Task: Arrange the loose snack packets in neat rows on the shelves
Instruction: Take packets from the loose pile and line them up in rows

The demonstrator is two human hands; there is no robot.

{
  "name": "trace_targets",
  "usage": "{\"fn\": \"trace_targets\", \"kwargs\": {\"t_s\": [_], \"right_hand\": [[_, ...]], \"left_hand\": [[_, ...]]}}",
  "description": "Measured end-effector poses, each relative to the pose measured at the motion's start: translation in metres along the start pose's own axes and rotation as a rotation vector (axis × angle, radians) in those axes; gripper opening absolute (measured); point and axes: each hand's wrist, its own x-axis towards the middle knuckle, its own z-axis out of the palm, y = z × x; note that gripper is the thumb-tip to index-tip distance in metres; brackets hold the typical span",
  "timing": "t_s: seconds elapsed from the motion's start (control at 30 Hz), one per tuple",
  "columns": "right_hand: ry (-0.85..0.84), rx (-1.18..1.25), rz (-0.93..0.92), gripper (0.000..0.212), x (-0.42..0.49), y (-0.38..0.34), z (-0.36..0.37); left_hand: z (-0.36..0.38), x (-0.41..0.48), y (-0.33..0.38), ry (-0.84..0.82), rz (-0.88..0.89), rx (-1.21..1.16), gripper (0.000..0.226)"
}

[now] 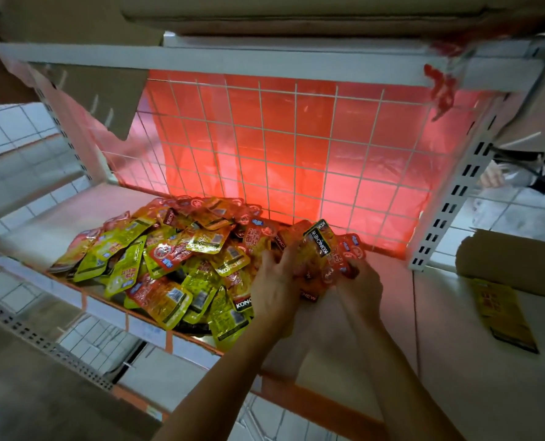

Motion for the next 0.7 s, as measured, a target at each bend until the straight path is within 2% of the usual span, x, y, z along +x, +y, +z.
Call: {"fn": "trace_targets", "kwargs": {"t_s": [0.13,0.23,0.3,0.4,0.47,0.6,0.7], "right_hand": [[0.116,0.136,0.021,0.037,-0.003,0.005,-0.02],[0.158,0.323,0.052,0.018,-0.003,0.011,-0.037],[0.201,0.473,0.073,0.003,-0.006,0.015,-0.05],[0.283,0.643,0.114,0.01,-0.018,0.021,-0.071],[0.293,0.726,0.176,0.008,-0.027,0.027,-0.086],[0.33,0.673,0.328,0.014,-0.037,0.045,-0.118],[0.302,0.717,0.424,0.006,-0.044,0.057,-0.146]], "left_hand": [[0.001,0.0,0.004,0.021,0.095,-0.284,0.068],[0.005,-0.001,0.011,0.005,0.048,-0.502,0.078],[0.011,-0.004,0.015,-0.017,-0.01,-0.602,0.065],[0.02,-0.006,0.027,-0.133,-0.06,-0.729,0.044],[0.03,-0.008,0.037,-0.218,-0.083,-0.783,0.036],[0.048,-0.021,0.061,-0.448,-0.051,-0.843,0.023],[0.045,-0.033,0.084,-0.475,-0.058,-0.924,0.012]]}}
